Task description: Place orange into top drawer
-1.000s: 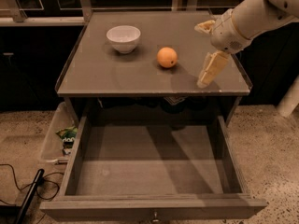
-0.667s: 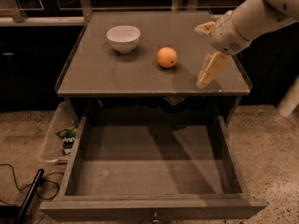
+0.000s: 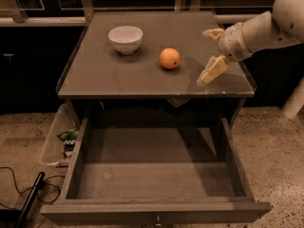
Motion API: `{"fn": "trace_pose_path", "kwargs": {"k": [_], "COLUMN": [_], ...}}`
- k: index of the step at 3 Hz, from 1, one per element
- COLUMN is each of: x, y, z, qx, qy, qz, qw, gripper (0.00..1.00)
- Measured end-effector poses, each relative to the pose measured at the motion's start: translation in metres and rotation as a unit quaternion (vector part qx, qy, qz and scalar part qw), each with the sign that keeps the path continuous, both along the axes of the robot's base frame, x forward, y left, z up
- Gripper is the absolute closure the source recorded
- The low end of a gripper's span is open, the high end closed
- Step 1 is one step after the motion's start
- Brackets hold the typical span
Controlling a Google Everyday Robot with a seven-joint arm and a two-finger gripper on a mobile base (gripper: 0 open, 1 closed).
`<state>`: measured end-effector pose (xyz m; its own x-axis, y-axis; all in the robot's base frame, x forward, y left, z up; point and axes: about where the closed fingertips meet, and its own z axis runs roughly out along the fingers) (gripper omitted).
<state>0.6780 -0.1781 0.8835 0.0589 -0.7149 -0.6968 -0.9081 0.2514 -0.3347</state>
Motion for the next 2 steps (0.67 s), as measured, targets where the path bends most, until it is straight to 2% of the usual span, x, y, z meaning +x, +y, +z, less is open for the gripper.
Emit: {"fn": "trace_pose_path", "kwargs": {"k": [1,2], "x": [0.024,0.043], "y": [-0.003,0.008], "z": [-0.008,-0.009], "qx": [0.088,0.152], "qy": [0.013,0.031], "qz": [-0.003,0.009], "qw": [0.996,0.9879], "gripper": [0.0,0.0]}}
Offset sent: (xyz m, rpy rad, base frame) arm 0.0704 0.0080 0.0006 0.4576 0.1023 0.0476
